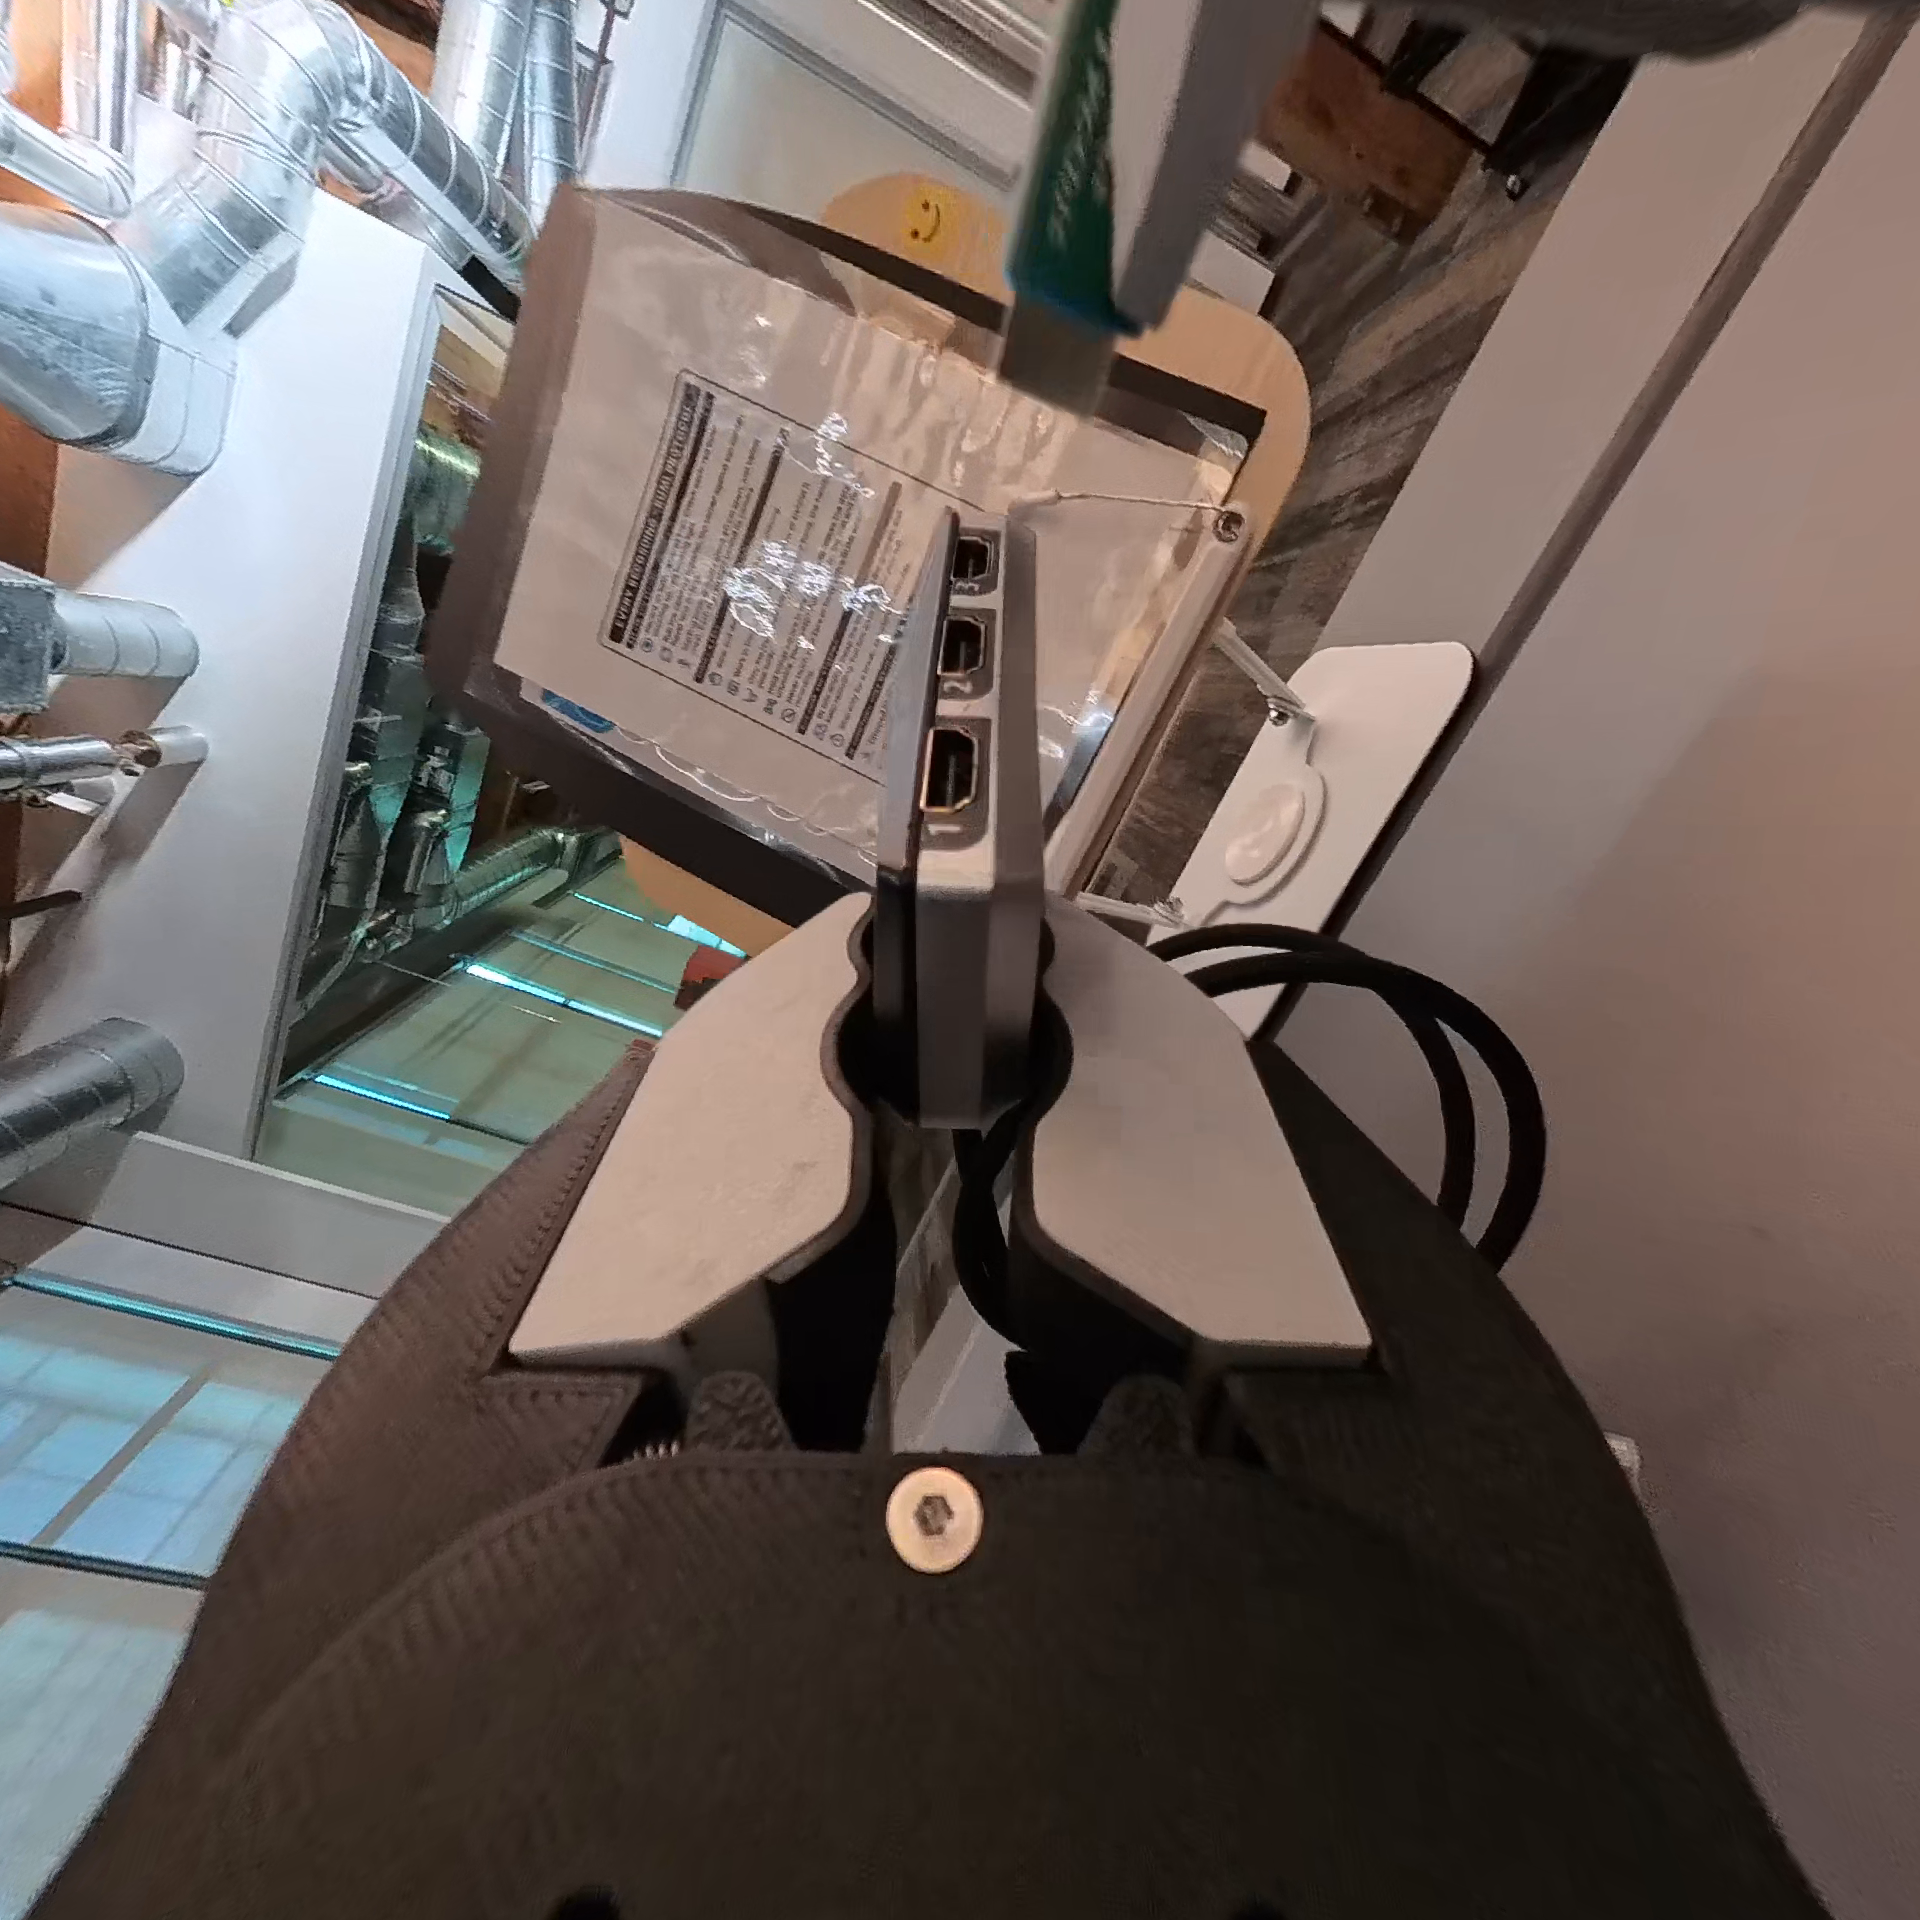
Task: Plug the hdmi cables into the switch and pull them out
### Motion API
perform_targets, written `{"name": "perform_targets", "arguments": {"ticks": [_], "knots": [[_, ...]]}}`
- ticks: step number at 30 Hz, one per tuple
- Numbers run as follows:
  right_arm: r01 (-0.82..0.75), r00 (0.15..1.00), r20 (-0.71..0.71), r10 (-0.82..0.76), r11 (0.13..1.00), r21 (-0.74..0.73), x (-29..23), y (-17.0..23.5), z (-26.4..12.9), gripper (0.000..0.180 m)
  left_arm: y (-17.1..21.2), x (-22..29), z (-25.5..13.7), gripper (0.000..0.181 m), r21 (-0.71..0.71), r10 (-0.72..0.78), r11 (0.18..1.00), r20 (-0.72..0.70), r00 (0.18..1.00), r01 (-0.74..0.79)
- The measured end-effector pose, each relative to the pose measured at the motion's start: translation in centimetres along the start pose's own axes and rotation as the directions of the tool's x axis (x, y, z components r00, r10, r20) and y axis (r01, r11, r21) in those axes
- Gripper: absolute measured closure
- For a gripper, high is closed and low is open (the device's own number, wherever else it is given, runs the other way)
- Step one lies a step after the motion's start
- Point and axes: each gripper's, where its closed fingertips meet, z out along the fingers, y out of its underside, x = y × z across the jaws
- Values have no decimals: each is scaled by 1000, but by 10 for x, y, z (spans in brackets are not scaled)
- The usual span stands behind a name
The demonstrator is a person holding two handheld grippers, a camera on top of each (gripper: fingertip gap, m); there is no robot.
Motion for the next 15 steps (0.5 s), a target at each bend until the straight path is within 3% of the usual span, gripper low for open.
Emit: {"name": "perform_targets", "arguments": {"ticks": [15], "knots": [[5,998,62,-5,1000,4,-18,-4,1,168,-11,-30,-14,160,49,97,993,220,971,-111]]}}
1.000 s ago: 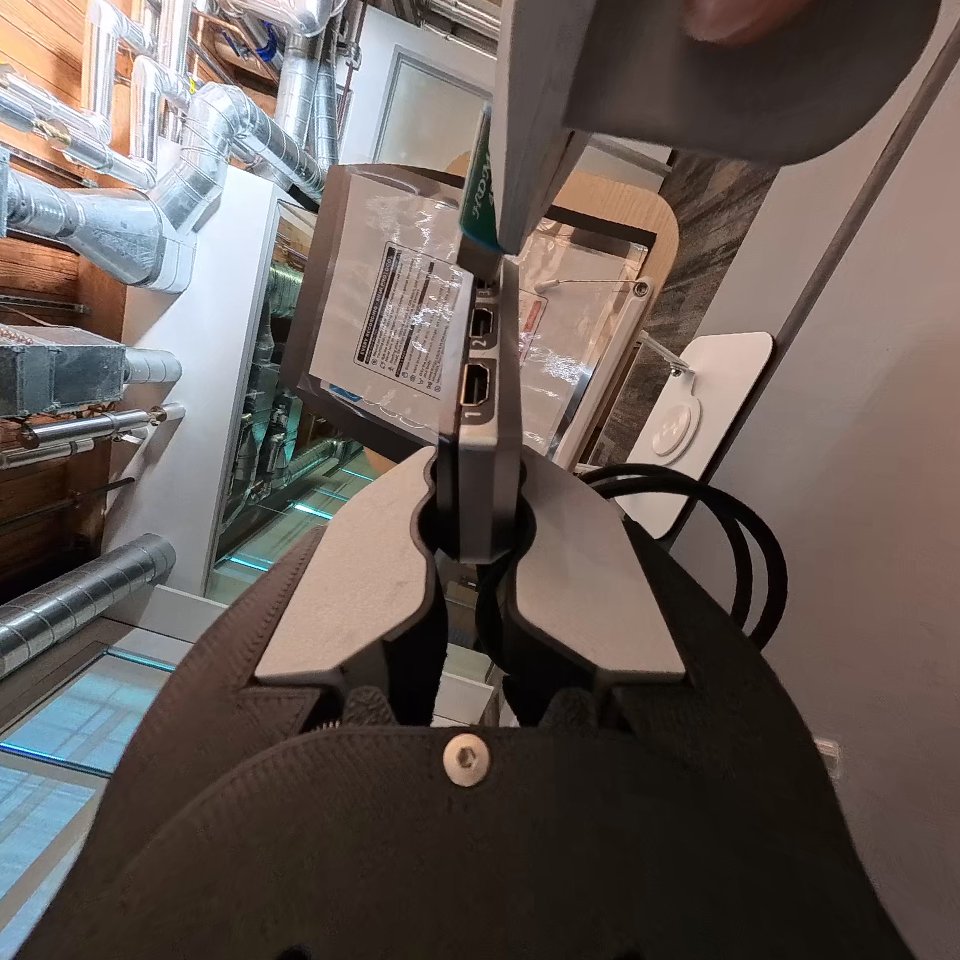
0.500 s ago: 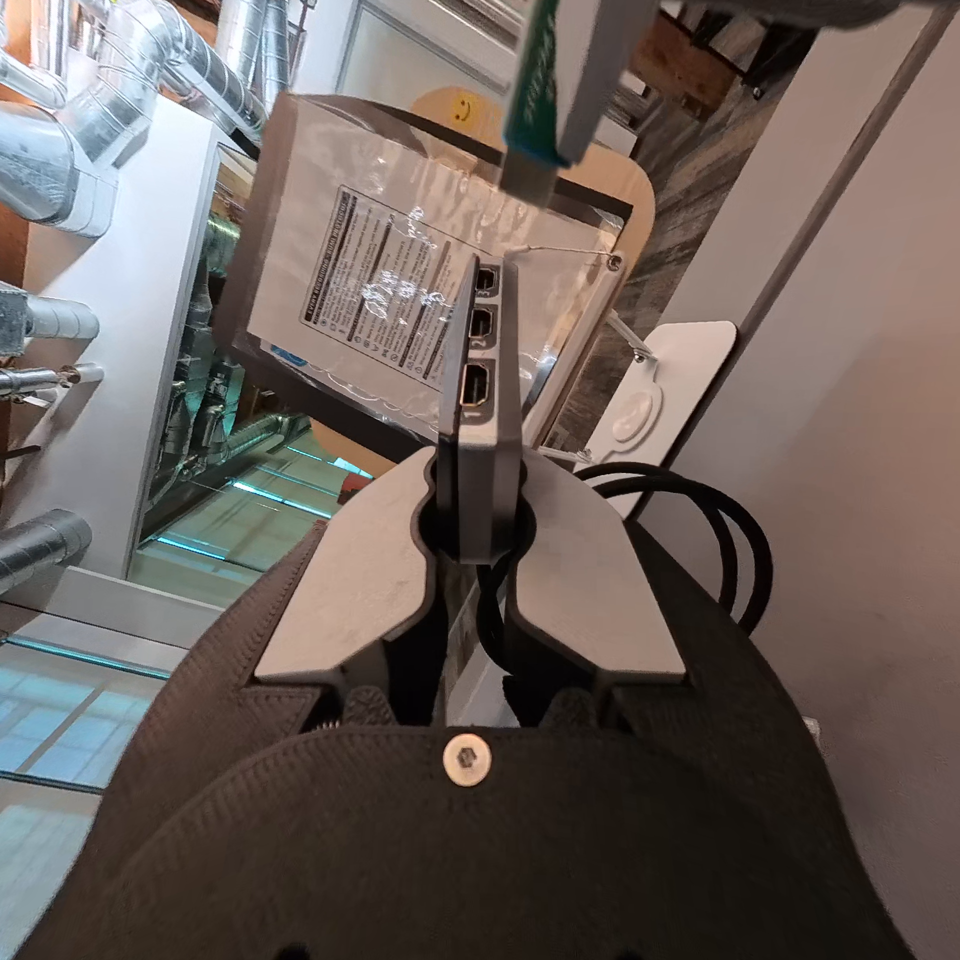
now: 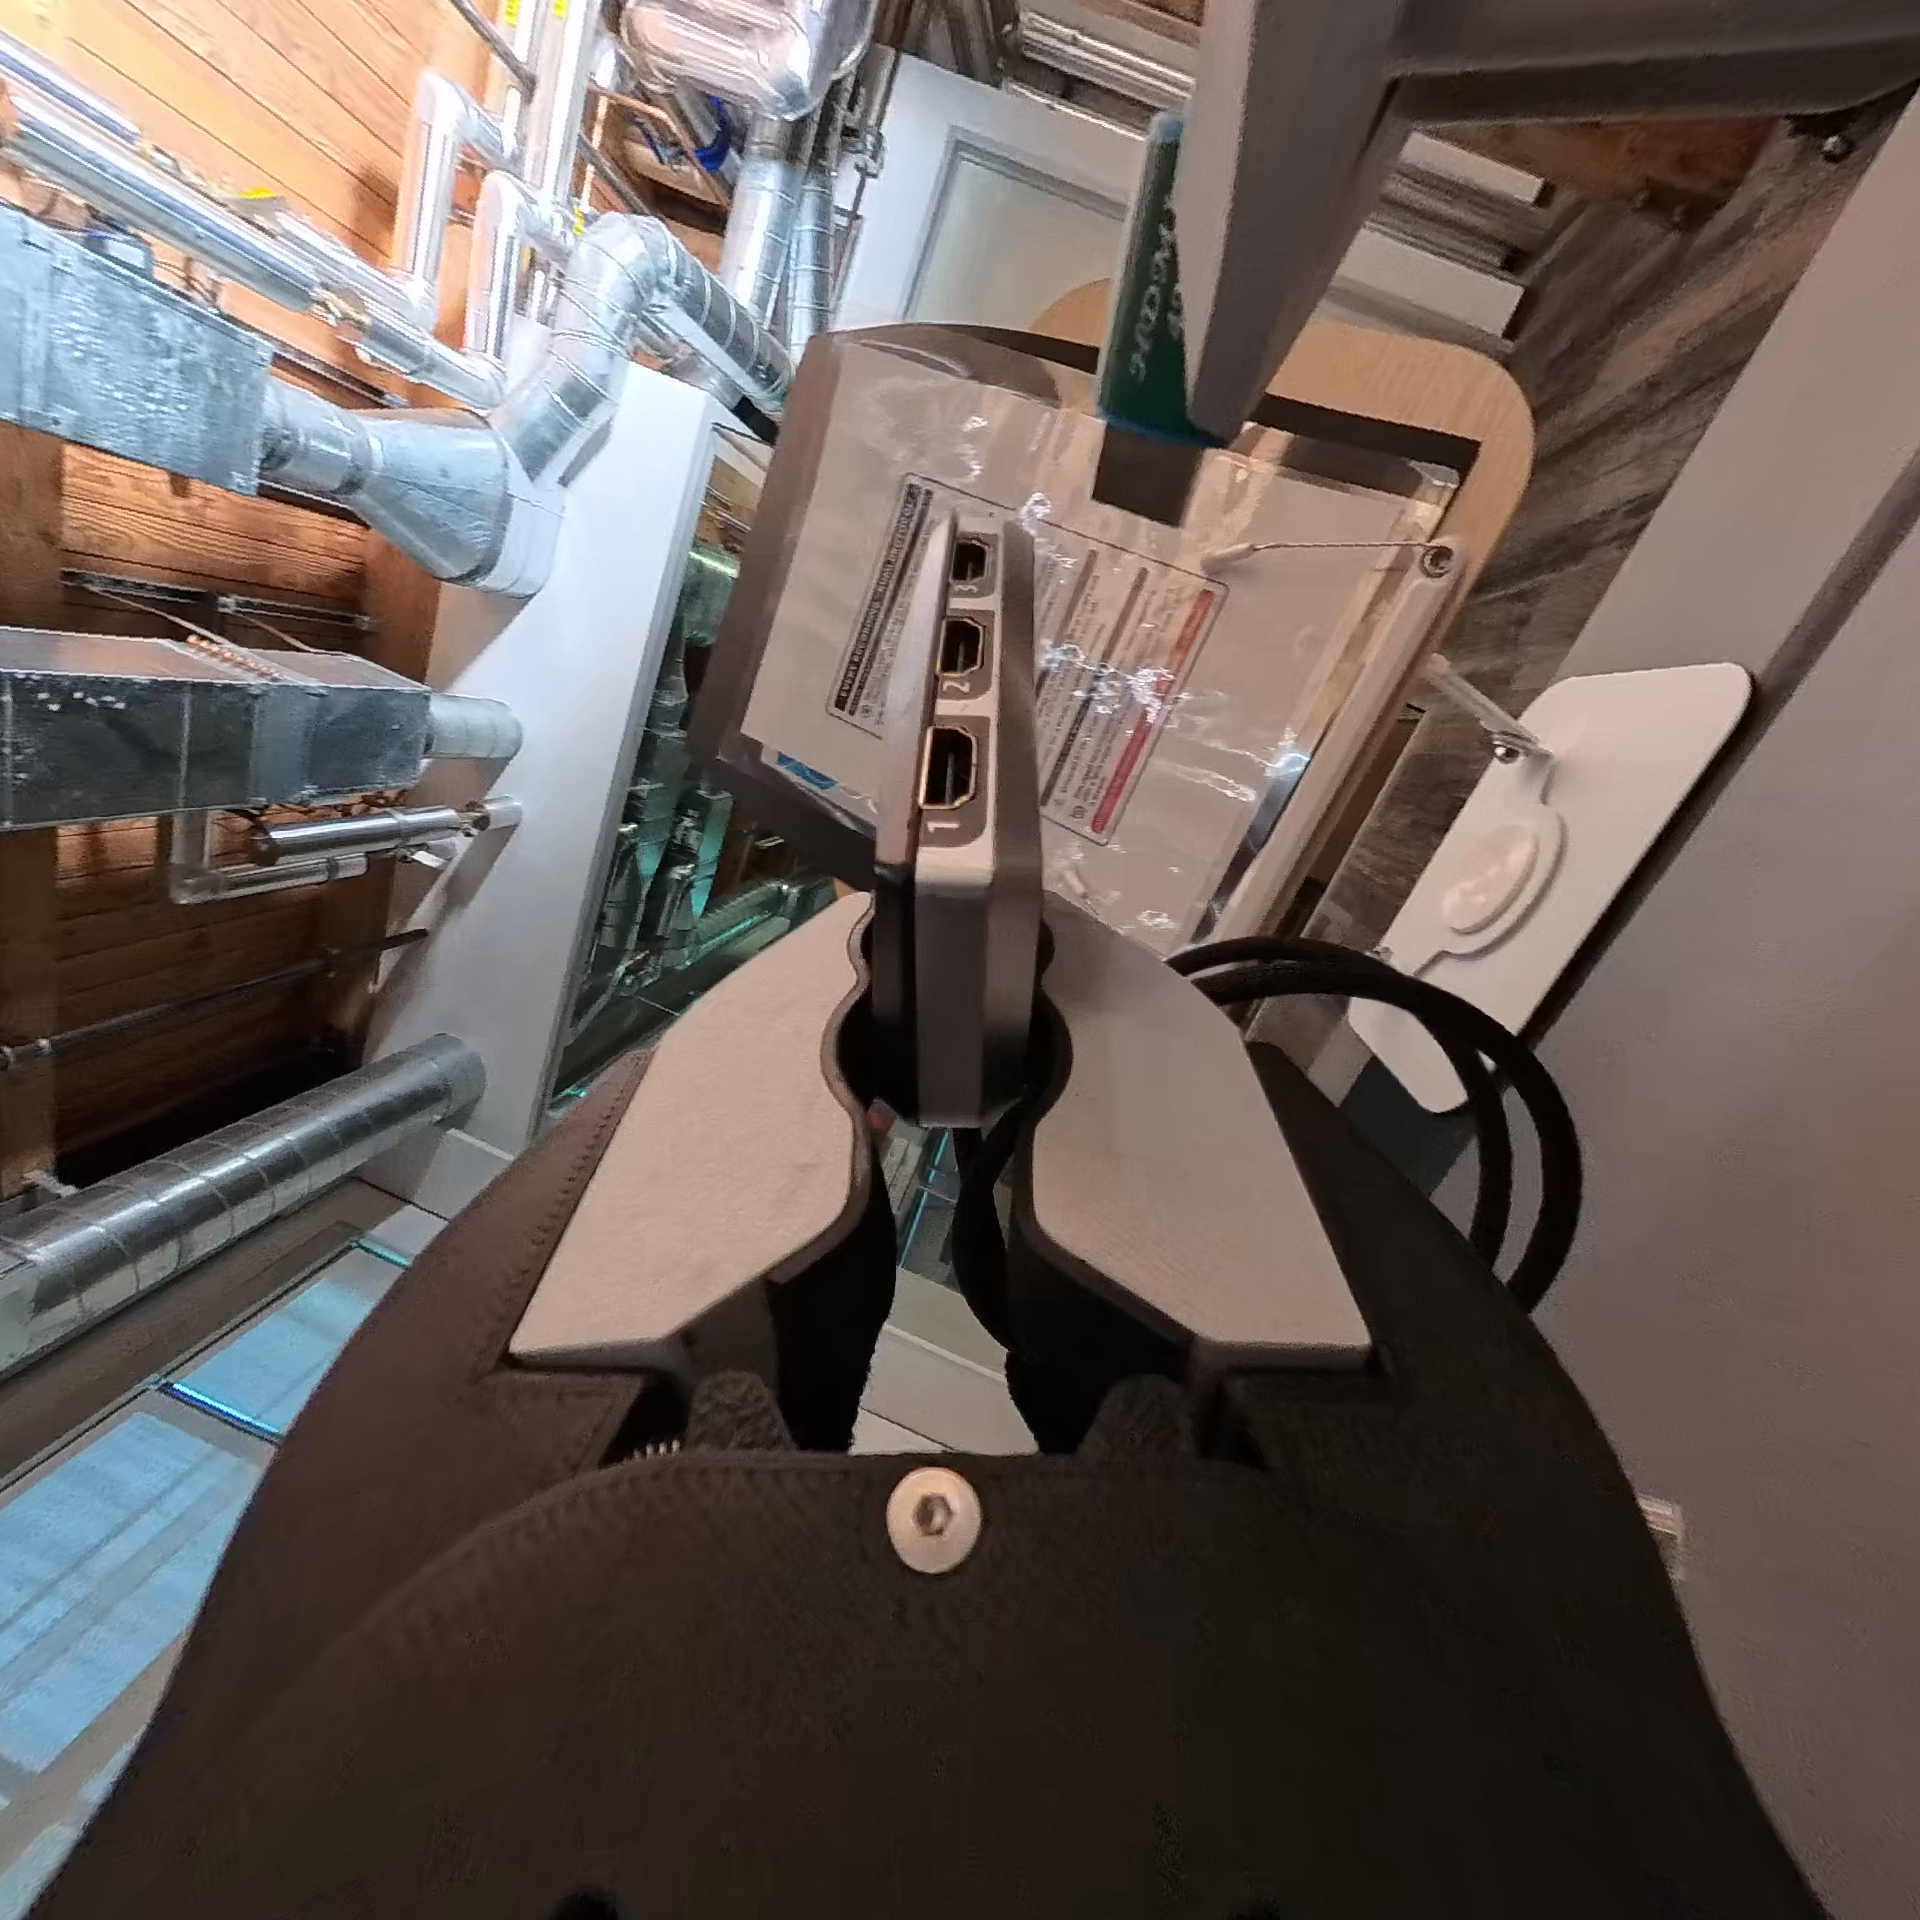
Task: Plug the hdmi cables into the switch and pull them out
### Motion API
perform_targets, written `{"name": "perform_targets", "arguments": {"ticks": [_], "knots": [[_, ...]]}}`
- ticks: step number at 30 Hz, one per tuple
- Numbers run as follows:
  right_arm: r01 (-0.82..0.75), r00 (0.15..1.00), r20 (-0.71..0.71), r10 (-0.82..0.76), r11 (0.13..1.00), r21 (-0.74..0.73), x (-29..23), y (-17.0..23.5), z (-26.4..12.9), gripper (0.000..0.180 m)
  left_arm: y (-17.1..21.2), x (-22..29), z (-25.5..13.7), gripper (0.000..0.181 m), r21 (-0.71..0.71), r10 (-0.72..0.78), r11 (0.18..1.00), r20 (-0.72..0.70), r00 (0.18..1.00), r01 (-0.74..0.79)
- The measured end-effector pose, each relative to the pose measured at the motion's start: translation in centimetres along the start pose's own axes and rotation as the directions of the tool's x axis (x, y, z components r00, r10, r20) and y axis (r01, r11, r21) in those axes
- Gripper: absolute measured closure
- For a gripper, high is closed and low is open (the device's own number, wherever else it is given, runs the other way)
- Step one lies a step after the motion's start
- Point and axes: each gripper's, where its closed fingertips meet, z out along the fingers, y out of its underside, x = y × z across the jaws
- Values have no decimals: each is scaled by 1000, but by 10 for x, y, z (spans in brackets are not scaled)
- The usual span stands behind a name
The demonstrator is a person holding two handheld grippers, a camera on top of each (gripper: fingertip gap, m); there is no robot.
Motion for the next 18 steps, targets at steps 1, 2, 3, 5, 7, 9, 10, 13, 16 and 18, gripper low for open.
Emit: {"name": "perform_targets", "arguments": {"ticks": [1,2,3,5,7,9,10,13,16,18], "knots": [[3,1000,9,-3,1000,0,-3,-1,0,168,0,-4,-1,160,3,-1,1000,16,1000,1],[6,1000,23,-6,1000,2,-6,-2,0,168,0,-9,-2,160,9,-3,1000,35,999,3],[10,999,39,-10,1000,-2,-10,-3,0,168,0,-13,-3,159,14,-5,1000,53,999,4],[9,998,68,-8,1000,-11,-17,-3,1,168,0,-20,-4,160,16,-10,1000,80,997,9],[-7,996,93,8,1000,-12,-22,-3,2,168,1,-22,-4,160,16,-13,1000,84,996,12],[-6,994,106,8,1000,-17,-24,-2,3,168,3,-21,-3,160,10,-18,1000,78,997,17],[-6,993,118,9,1000,-29,-26,0,3,168,4,-21,-3,160,7,-20,1000,76,997,20],[-22,989,145,24,1000,-21,-29,-1,4,168,5,-20,-2,160,7,-23,1000,72,997,22],[-7,989,146,9,1000,-14,-29,-2,2,168,4,-23,-3,160,12,-27,1000,82,996,26],[-7,991,132,5,1000,12,-27,-7,0,168,3,-27,-4,160,19,-23,1000,104,994,22]]}}
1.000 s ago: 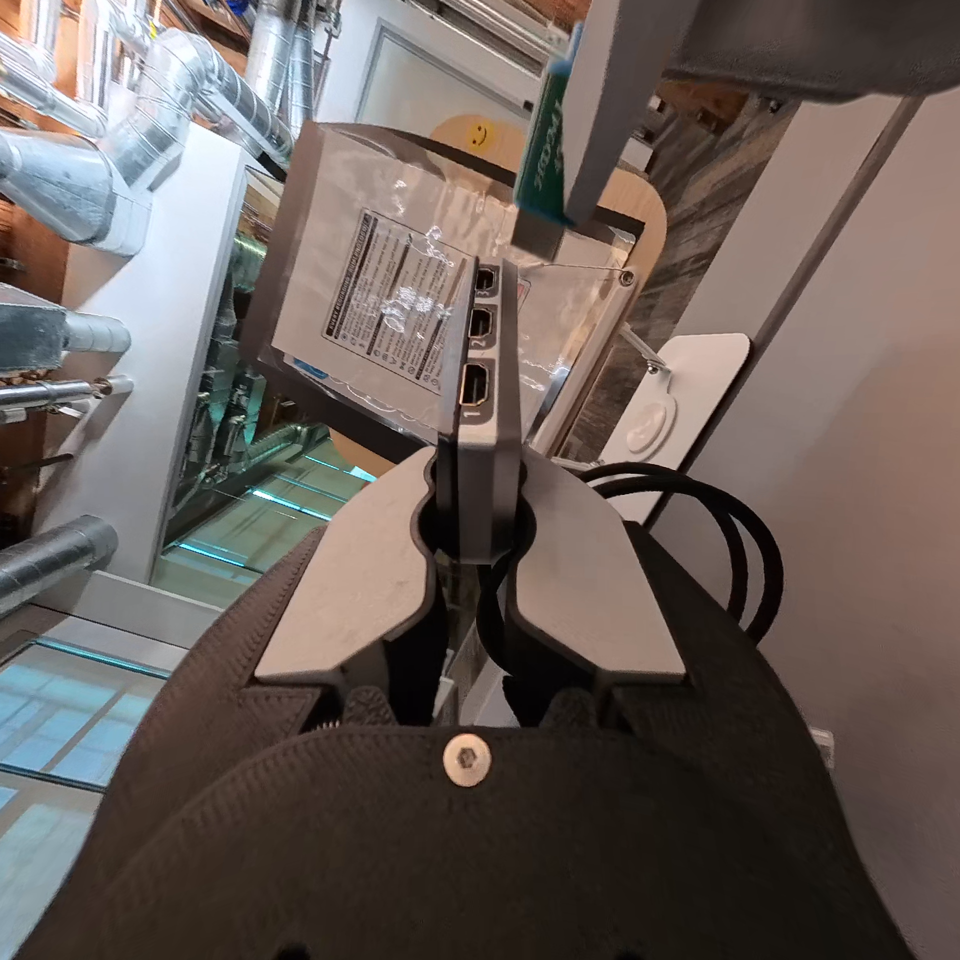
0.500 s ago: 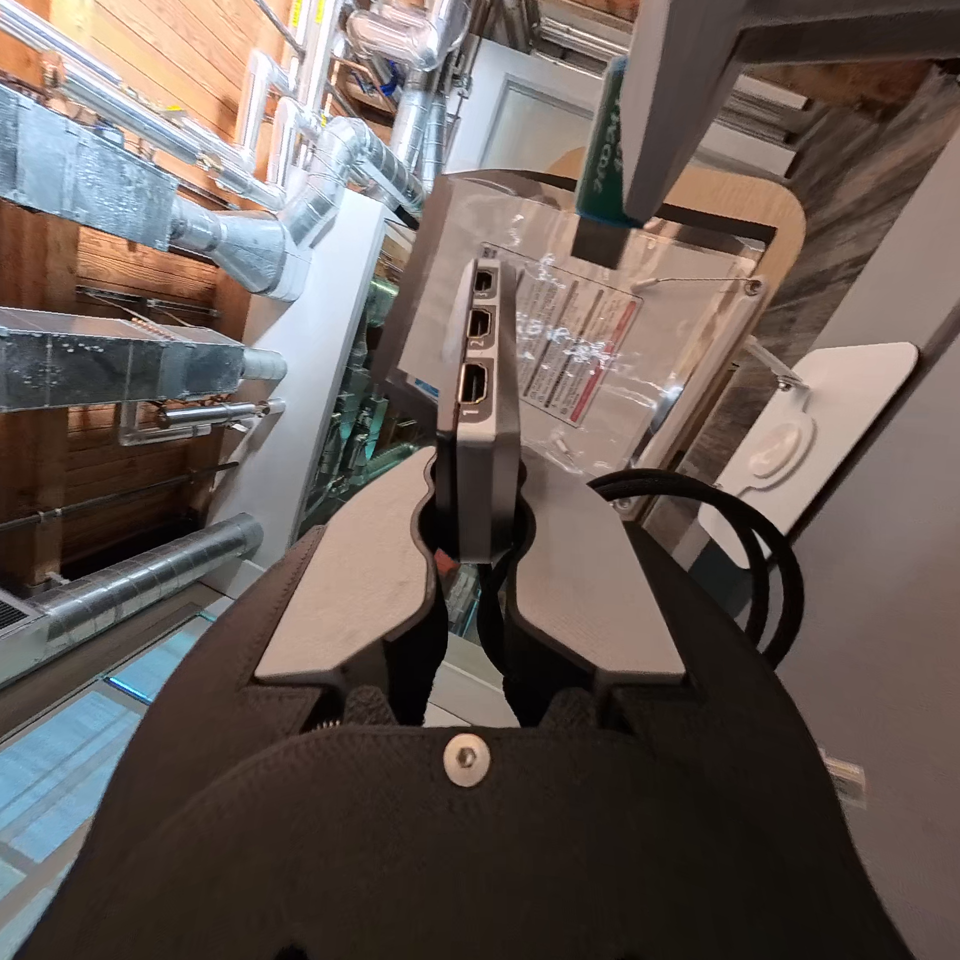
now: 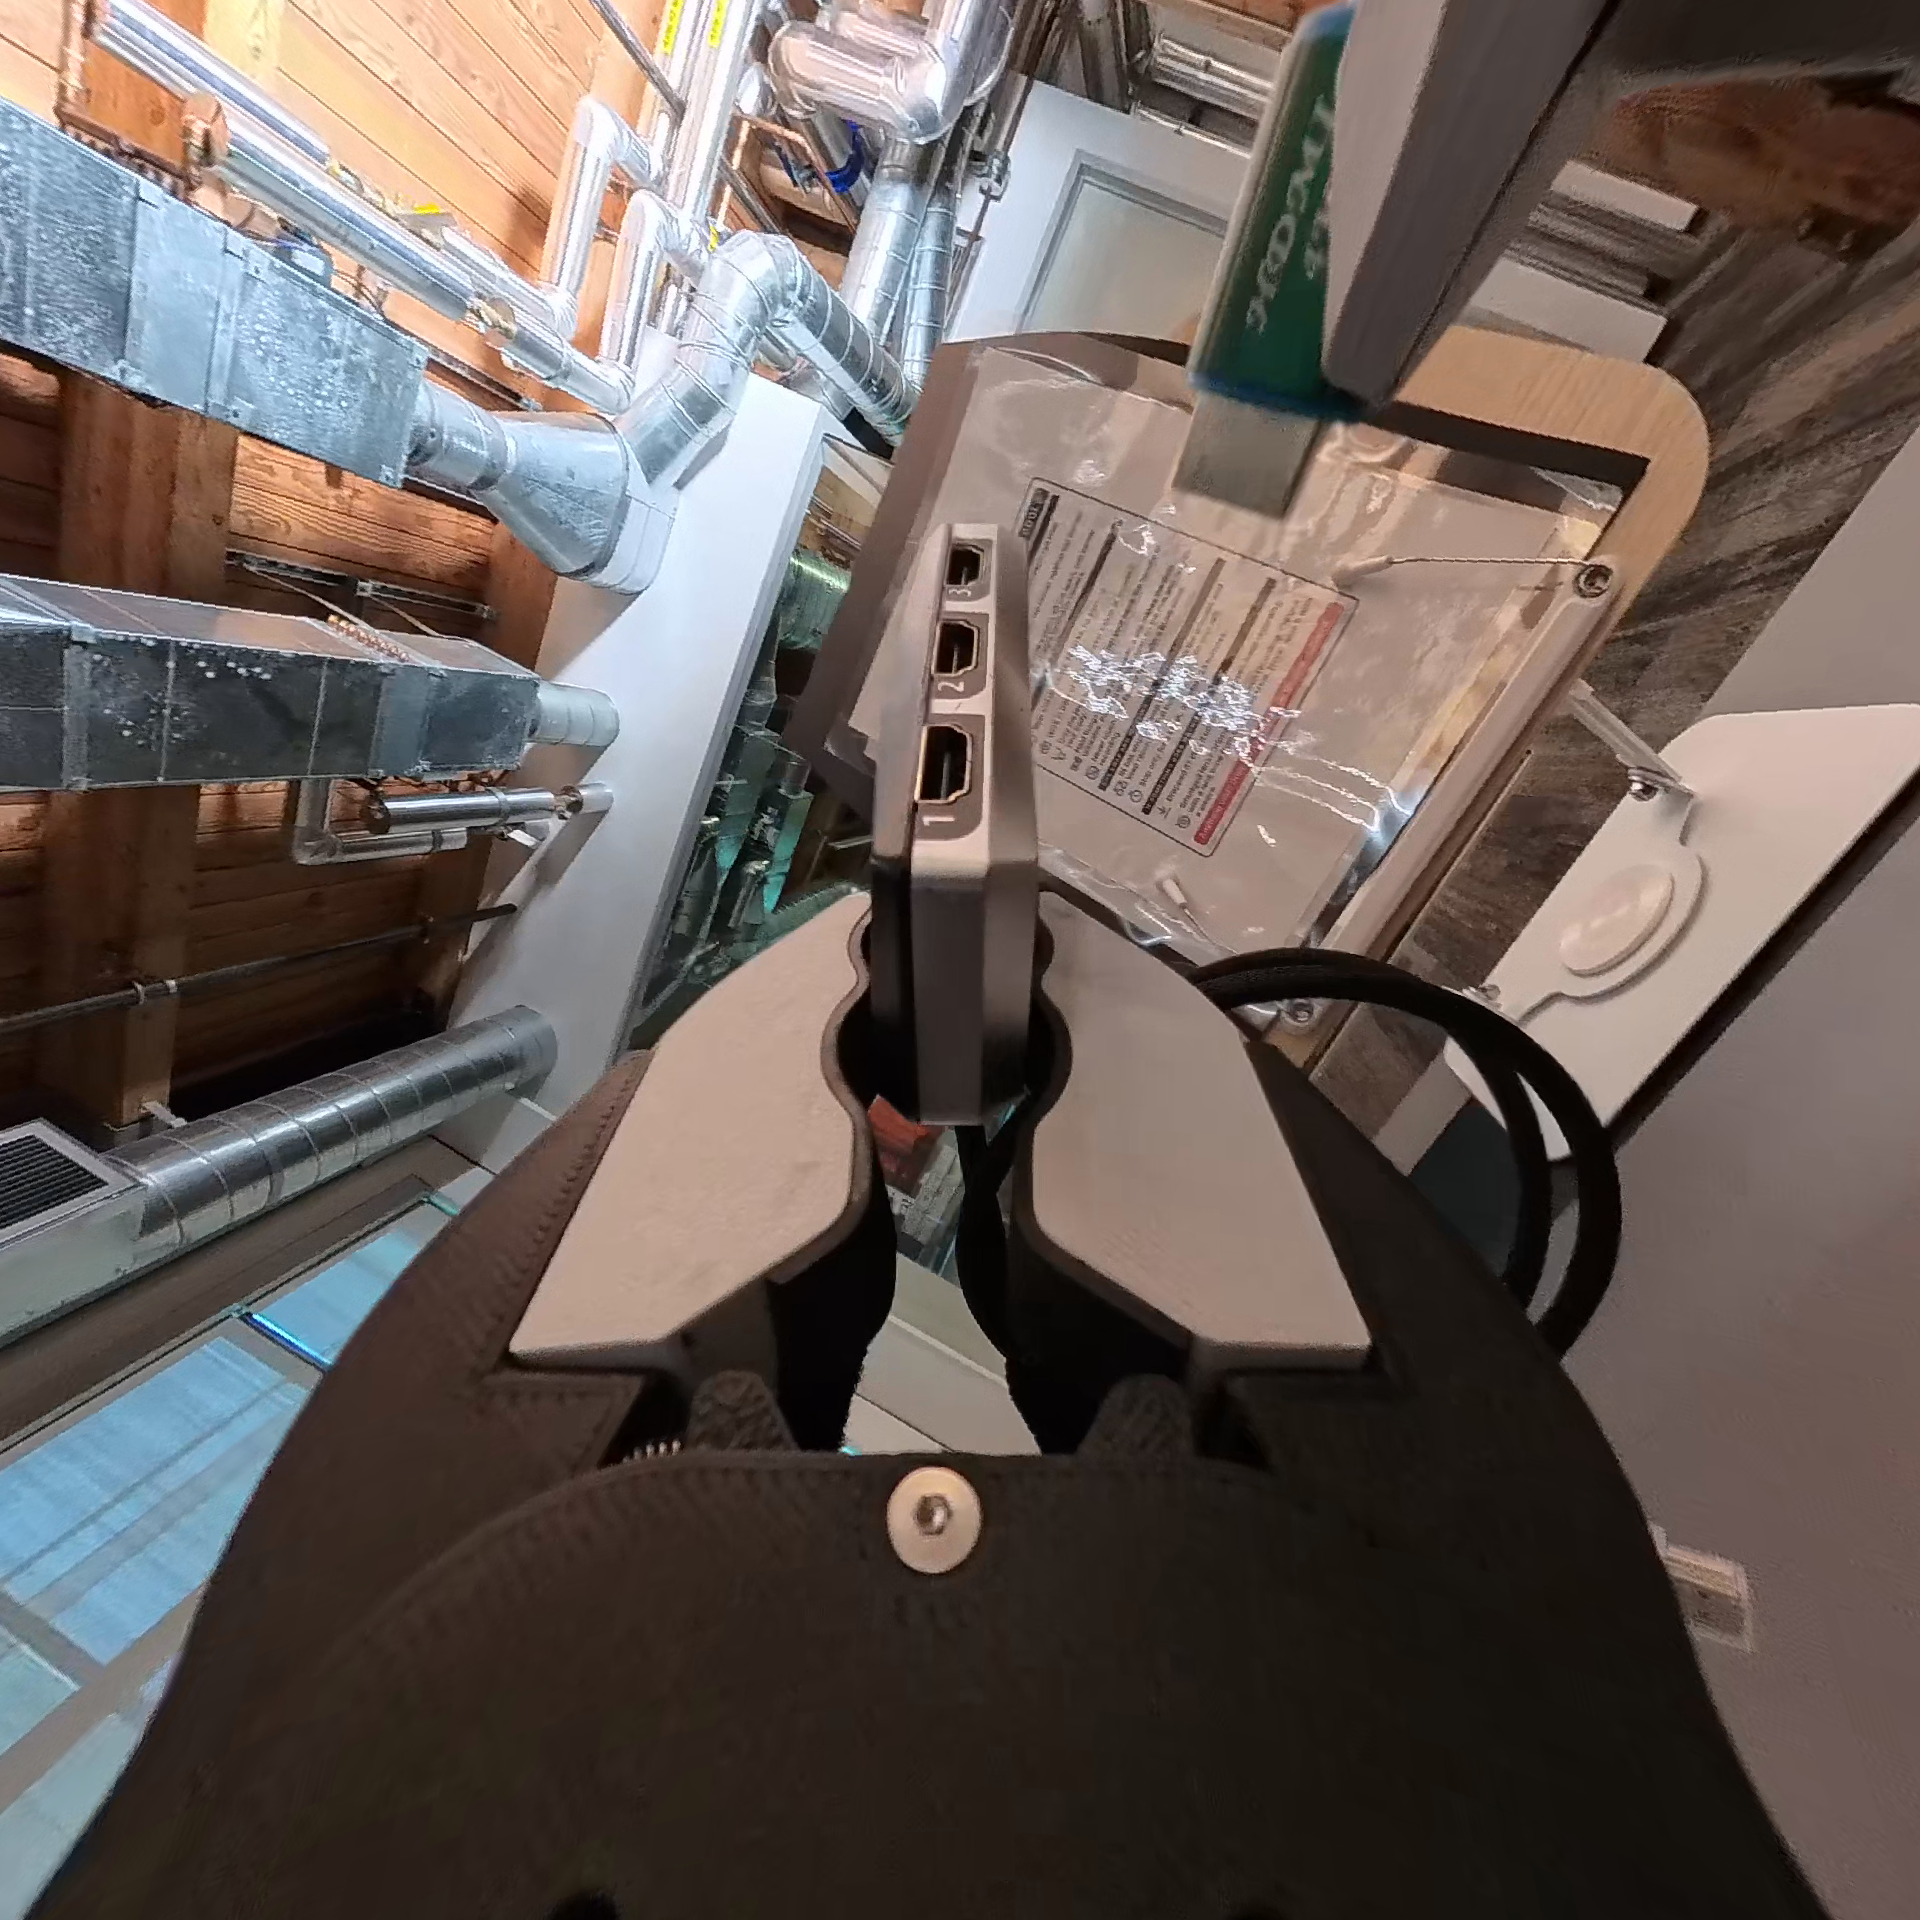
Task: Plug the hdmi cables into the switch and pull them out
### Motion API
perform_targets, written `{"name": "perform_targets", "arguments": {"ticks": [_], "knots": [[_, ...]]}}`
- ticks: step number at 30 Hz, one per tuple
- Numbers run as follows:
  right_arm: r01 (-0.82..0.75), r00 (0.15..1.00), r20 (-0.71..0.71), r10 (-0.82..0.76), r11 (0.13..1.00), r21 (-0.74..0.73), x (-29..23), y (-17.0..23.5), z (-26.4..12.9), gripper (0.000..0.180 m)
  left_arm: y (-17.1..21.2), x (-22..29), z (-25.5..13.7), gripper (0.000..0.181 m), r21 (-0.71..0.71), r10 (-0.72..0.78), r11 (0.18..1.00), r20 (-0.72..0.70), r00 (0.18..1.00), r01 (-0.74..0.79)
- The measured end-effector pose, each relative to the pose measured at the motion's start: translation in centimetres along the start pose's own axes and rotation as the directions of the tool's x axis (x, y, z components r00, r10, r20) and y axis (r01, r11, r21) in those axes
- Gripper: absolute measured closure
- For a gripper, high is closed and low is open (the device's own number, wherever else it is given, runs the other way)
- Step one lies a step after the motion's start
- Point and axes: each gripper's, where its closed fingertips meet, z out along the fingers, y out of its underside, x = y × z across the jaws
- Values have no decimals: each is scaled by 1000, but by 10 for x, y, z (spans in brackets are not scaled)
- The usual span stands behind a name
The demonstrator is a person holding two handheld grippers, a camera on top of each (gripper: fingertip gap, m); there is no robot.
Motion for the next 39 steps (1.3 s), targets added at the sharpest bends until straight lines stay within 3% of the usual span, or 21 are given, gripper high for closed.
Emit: {"name": "perform_targets", "arguments": {"ticks": [11,20,27,39], "knots": [[-302,940,232,249,924,233,-43,-66,-26,169,-44,-69,-13,160,137,45,986,319,947,-93],[-363,921,244,303,894,262,-85,-134,-16,169,-55,-137,-28,160,172,-20,980,576,817,-98],[-399,908,200,368,906,143,-116,-131,27,169,-34,-150,-43,160,149,14,979,625,780,-137],[-332,942,112,317,928,167,-132,-134,47,168,-23,-173,-57,160,157,-36,983,662,748,-91]]}}
